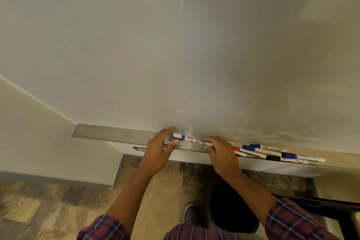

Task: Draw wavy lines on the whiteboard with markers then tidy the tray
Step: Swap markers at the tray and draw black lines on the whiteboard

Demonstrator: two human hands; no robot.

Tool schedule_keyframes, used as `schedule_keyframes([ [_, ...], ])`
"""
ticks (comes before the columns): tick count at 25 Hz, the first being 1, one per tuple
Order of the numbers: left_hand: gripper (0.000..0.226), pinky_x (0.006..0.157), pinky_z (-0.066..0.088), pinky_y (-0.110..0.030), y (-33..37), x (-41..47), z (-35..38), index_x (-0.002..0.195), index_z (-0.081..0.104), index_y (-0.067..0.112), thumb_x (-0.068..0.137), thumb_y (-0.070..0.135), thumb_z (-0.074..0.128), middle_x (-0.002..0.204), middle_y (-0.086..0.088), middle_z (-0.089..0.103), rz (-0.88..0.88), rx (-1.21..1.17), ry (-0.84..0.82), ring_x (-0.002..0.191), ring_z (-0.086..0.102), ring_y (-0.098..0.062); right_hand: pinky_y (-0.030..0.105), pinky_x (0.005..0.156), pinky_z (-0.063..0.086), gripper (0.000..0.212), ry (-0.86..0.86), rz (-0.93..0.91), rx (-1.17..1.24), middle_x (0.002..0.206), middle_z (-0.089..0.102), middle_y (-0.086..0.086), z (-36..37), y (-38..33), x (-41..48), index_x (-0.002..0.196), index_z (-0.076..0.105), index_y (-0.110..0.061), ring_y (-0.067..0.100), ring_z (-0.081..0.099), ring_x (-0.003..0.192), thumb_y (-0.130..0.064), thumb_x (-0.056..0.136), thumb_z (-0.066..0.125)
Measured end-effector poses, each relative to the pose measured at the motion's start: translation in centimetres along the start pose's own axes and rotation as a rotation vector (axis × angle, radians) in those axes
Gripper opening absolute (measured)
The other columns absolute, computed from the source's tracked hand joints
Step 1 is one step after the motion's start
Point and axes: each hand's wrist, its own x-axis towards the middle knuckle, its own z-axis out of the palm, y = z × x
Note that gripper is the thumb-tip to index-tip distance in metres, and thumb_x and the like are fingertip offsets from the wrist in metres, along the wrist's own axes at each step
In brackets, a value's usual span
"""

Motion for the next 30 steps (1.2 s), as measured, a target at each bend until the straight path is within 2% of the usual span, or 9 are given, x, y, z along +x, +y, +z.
schedule_keyframes([
  [2, 0.027, 0.111, 0.049, -0.024, 3.3, -0.9, 0.9, 0.135, 0.059, 0.038, 0.109, 0.041, 0.051, 0.135, 0.018, 0.065, -0.053, -0.197, 0.059, 0.119, 0.058, 0.014, 0.027, 0.095, 0.052, 0.021, 0.033, 0.030, 0.129, 0.114, 0.071, -0.005, -2.3, -0.8, -0.7, 0.122, 0.071, -0.022, 0.009, 0.062, 0.102, -0.026, 0.103, 0.061],
  [6, 0.034, 0.109, 0.055, -0.044, 9.7, -1.1, 2.6, 0.134, 0.066, 0.021, 0.114, 0.033, 0.041, 0.129, 0.003, 0.075, -0.161, -0.703, 0.182, 0.125, 0.068, -0.014, 0.027, 0.087, 0.058, 0.017, -0.017, 0.038, 0.420, 0.103, 0.075, -0.015, -7.4, -1.7, -2.1, 0.114, 0.075, -0.029, 0.008, 0.069, 0.096, -0.026, 0.099, 0.068],
  [9, 0.037, 0.108, 0.052, -0.049, 14.7, -0.8, 3.1, 0.139, 0.060, 0.009, 0.113, 0.028, 0.040, 0.135, -0.010, 0.073, -0.186, -1.082, 0.168, 0.130, 0.067, -0.026, 0.033, 0.080, 0.063, 0.021, -0.024, 0.040, 0.630, 0.096, 0.078, -0.007, -11.5, -1.9, -3.1, 0.107, 0.078, -0.031, 0.016, 0.073, 0.086, -0.015, 0.095, 0.073],
  [12, 0.036, 0.111, 0.048, -0.051, 18.6, -1.0, 4.1, 0.136, 0.060, 0.007, 0.113, 0.027, 0.039, 0.138, -0.014, 0.071, -0.202, -1.298, 0.143, 0.132, 0.066, -0.030, 0.031, 0.072, 0.063, 0.023, 0.074, 0.103, 0.932, 0.089, 0.077, 0.008, -15.3, -2.0, -4.5, 0.107, 0.078, -0.020, 0.023, 0.072, 0.074, -0.003, 0.092, 0.073],
  [17, 0.032, 0.106, 0.055, -0.049, 26.1, -4.0, 8.0, 0.127, 0.064, 0.011, 0.111, 0.027, 0.041, 0.137, -0.017, 0.071, -0.181, -1.415, 0.035, 0.128, 0.068, -0.032, 0.039, 0.067, 0.061, 0.015, 0.198, 0.006, 1.266, 0.080, 0.071, 0.022, -20.6, -2.1, -6.6, 0.102, 0.073, -0.003, 0.029, 0.067, 0.066, -0.009, 0.088, 0.073],
  [20, 0.032, 0.090, 0.062, -0.039, 29.5, -6.0, 10.2, 0.122, 0.067, 0.014, 0.109, 0.033, 0.046, 0.135, -0.016, 0.072, -0.141, -1.380, 0.007, 0.121, 0.070, -0.033, 0.038, 0.056, 0.056, 0.016, 0.167, -0.058, 1.340, 0.074, 0.068, 0.026, -23.3, -1.9, -7.9, 0.089, 0.067, -0.006, 0.033, 0.064, 0.057, -0.019, 0.089, 0.076],
  [24, 0.035, 0.066, 0.057, -0.028, 33.0, -8.1, 11.6, 0.117, 0.072, 0.017, 0.102, 0.042, 0.053, 0.131, -0.013, 0.074, -0.091, -1.304, -0.005, 0.100, 0.070, -0.025, 0.032, 0.048, 0.048, 0.020, 0.108, 0.001, 1.424, 0.072, 0.066, 0.023, -26.1, -1.2, -9.9, 0.078, 0.061, -0.013, 0.029, 0.061, 0.051, -0.018, 0.097, 0.066],
  [28, 0.046, 0.091, 0.062, -0.027, 36.1, -9.9, 12.6, 0.127, 0.067, 0.006, 0.104, 0.040, 0.046, 0.139, -0.018, 0.069, -0.056, -1.385, -0.055, 0.129, 0.067, -0.027, 0.031, 0.046, 0.046, 0.015, 0.089, 0.004, 1.543, 0.071, 0.064, 0.020, -27.7, -1.2, -12.3, 0.086, 0.061, -0.009, 0.026, 0.058, 0.052, -0.022, 0.093, 0.064],
  [30, 0.042, 0.078, 0.059, -0.023, 37.2, -10.4, 12.8, 0.114, 0.070, 0.010, 0.105, 0.044, 0.047, 0.137, -0.021, 0.070, -0.065, -1.404, -0.046, 0.123, 0.064, -0.031, 0.032, 0.046, 0.047, 0.018, 0.116, -0.029, 1.510, 0.071, 0.064, 0.022, -28.1, -1.0, -12.9, 0.089, 0.059, -0.005, 0.026, 0.059, 0.052, -0.022, 0.094, 0.062],
])
